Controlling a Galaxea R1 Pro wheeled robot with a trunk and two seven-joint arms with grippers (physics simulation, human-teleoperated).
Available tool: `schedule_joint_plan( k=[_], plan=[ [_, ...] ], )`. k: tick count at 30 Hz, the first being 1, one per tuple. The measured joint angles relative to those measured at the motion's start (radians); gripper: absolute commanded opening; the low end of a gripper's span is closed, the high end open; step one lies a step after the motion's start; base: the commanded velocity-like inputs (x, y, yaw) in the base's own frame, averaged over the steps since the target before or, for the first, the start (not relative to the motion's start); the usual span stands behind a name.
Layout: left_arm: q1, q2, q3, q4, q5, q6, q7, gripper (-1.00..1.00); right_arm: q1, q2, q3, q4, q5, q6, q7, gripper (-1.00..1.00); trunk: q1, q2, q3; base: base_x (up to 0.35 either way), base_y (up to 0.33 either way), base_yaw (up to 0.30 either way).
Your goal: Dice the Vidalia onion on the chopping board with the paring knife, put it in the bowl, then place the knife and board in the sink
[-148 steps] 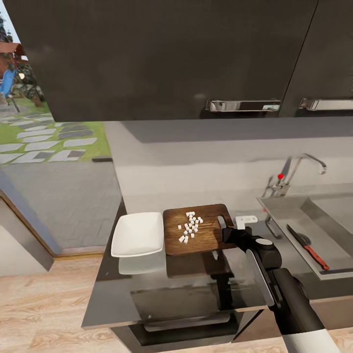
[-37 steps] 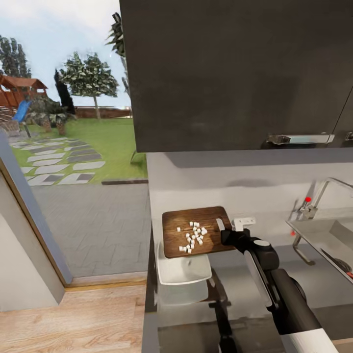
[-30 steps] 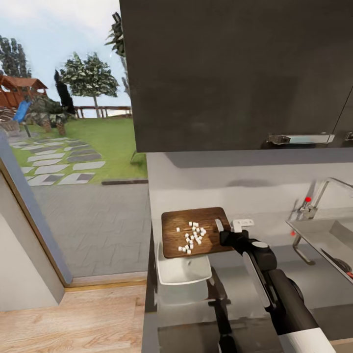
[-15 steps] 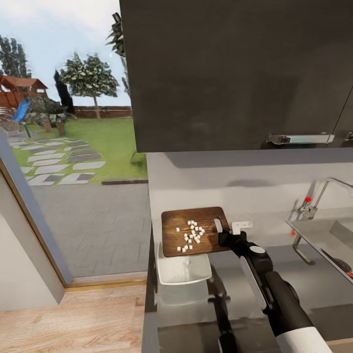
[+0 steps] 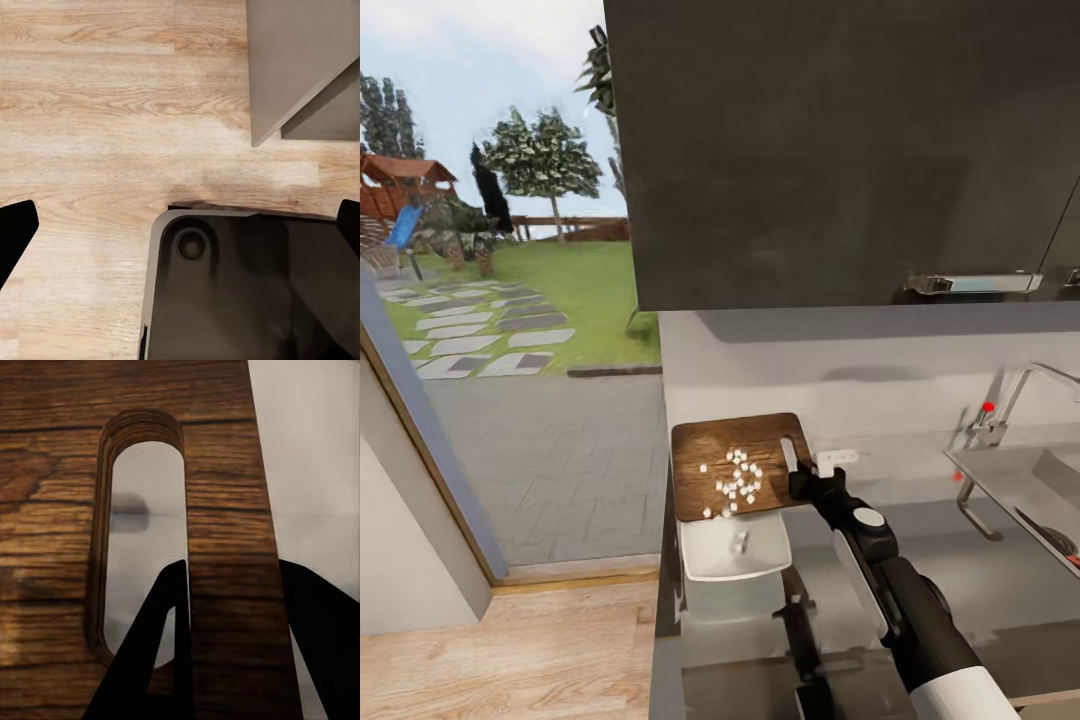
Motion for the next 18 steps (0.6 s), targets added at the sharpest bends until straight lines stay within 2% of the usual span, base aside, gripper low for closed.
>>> schedule_joint_plan(
  k=[18],
  plan=[
    [0.000, -0.001, 0.000, 0.003, 0.000, 0.000, 0.000, 1.00, 0.000, -0.002, 0.001, 0.000, 0.001, -0.062, 0.002, -1.00, 0.000, 0.000, 0.000, 0.000, 0.000, 0.000]
  ],
)
